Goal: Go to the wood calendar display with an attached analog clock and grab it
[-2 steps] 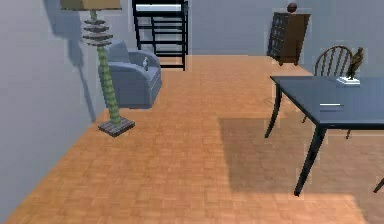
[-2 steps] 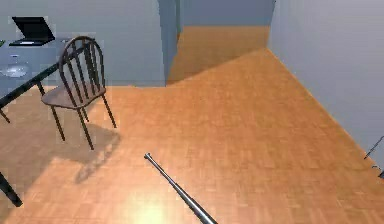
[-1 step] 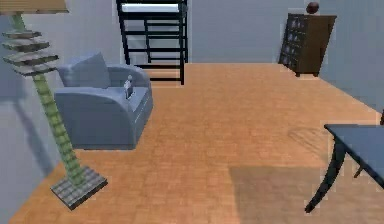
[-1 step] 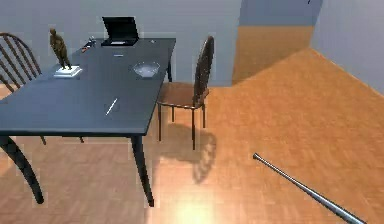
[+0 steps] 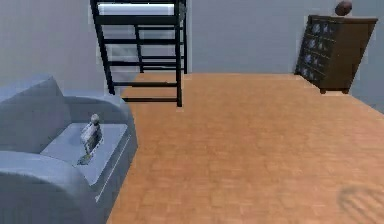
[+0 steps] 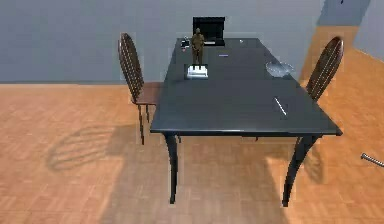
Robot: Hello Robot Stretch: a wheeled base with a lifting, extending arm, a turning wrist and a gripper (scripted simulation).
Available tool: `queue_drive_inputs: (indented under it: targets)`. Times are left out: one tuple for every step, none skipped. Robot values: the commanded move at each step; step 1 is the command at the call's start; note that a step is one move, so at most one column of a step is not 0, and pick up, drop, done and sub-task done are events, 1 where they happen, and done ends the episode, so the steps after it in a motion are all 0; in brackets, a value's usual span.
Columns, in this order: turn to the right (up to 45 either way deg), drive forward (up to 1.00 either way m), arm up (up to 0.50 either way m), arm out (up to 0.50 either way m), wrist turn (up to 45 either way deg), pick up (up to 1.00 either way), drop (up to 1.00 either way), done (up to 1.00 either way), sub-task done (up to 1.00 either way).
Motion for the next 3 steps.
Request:
queue_drive_inputs:
  targets:
    - [0.0, 0.8, 0.0, 0.0, 0.0, 0.0, 0.0, 0.0, 0.0]
    - [-45.0, 0.0, 0.0, 0.0, 0.0, 0.0, 0.0, 0.0, 0.0]
    - [-45.0, 0.0, 0.0, 0.0, 0.0, 0.0, 0.0, 0.0, 0.0]
